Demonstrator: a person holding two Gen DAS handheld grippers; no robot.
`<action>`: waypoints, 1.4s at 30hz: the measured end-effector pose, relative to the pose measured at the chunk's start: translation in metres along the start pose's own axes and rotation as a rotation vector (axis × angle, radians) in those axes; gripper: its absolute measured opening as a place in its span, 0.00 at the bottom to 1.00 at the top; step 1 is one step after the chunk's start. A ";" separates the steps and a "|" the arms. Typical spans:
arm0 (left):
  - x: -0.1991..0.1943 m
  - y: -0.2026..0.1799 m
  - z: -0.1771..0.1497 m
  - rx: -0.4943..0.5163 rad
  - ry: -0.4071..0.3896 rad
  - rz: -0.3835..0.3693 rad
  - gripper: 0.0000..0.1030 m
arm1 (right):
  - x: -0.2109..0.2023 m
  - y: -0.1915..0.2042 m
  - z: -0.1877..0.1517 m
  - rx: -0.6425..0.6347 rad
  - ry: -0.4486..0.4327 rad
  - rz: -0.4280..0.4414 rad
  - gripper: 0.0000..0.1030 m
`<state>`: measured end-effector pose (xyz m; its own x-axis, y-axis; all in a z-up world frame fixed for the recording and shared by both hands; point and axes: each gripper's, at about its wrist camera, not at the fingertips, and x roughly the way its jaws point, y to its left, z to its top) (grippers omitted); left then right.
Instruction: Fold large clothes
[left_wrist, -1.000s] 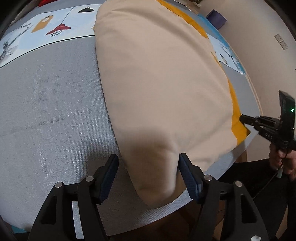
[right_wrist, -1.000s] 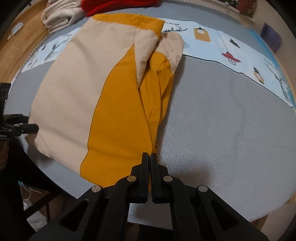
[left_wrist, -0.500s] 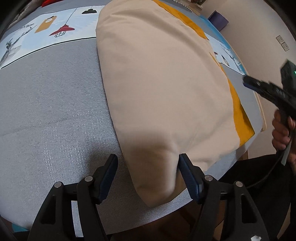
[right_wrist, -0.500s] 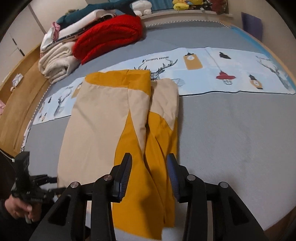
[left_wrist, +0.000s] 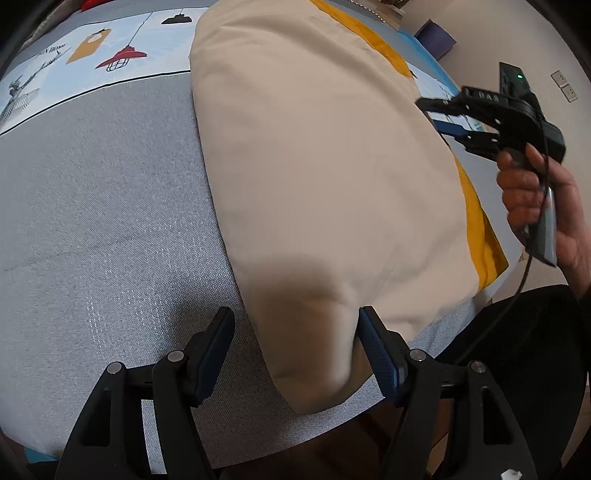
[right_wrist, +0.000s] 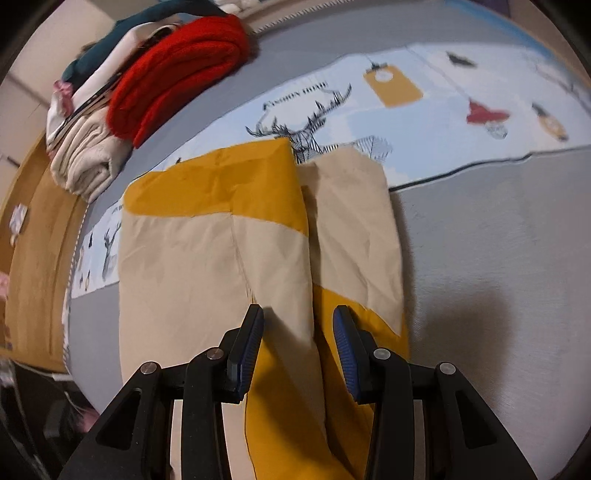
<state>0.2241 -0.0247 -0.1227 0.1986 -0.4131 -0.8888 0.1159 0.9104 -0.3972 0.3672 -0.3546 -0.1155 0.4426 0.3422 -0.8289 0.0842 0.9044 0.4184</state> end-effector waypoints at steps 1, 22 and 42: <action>0.000 0.000 0.000 -0.001 0.001 -0.001 0.66 | 0.003 -0.002 0.003 0.020 0.000 0.028 0.40; -0.030 0.006 -0.002 -0.033 -0.063 -0.122 0.61 | -0.013 0.003 -0.002 -0.045 -0.085 -0.219 0.14; -0.027 0.019 -0.004 -0.078 -0.099 -0.026 0.44 | -0.026 0.007 -0.107 -0.456 0.186 -0.347 0.33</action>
<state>0.2172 0.0034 -0.1074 0.2919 -0.4336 -0.8525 0.0471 0.8967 -0.4400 0.2605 -0.3303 -0.1309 0.2909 0.0090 -0.9567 -0.2138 0.9753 -0.0558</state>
